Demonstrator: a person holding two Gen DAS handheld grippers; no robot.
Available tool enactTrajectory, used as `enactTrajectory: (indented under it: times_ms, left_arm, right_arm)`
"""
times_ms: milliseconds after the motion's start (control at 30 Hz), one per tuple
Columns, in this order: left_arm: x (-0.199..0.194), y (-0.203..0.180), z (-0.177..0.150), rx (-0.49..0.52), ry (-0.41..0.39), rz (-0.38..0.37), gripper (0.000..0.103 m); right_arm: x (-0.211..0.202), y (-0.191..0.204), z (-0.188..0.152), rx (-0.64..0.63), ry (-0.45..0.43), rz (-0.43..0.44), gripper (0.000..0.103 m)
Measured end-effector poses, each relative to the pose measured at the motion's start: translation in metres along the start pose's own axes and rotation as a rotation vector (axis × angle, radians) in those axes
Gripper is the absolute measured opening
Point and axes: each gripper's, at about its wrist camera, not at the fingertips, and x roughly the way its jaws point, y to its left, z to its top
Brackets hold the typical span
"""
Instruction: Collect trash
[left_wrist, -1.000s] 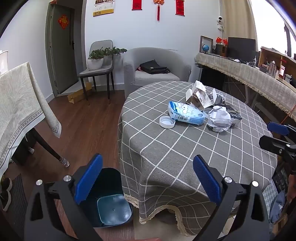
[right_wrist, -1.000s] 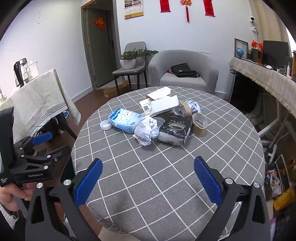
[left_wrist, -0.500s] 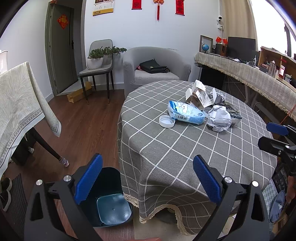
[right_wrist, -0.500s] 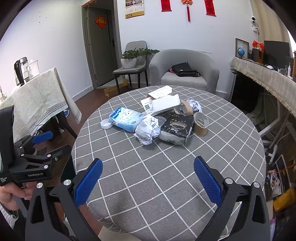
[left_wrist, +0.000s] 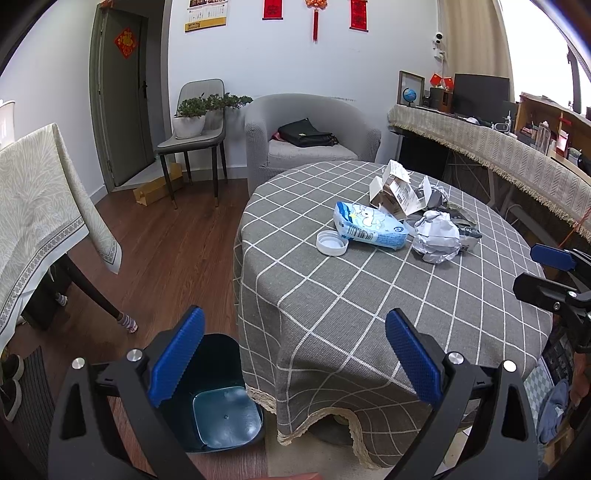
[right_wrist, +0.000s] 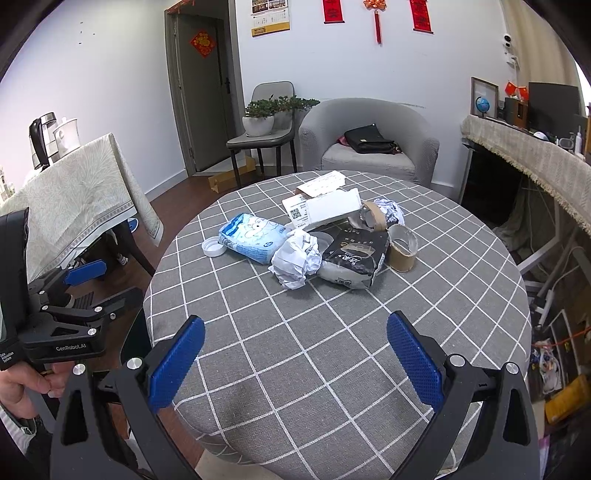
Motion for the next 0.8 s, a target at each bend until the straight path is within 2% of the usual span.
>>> enactTrajectory:
  times_ms: [800]
  left_arm:
    - [0.0017, -0.0046, 0.0003, 0.004, 0.004, -0.003, 0.100]
  right_arm:
    - [0.0002, -0.0004, -0.0002, -0.001, 0.001, -0.001, 0.100]
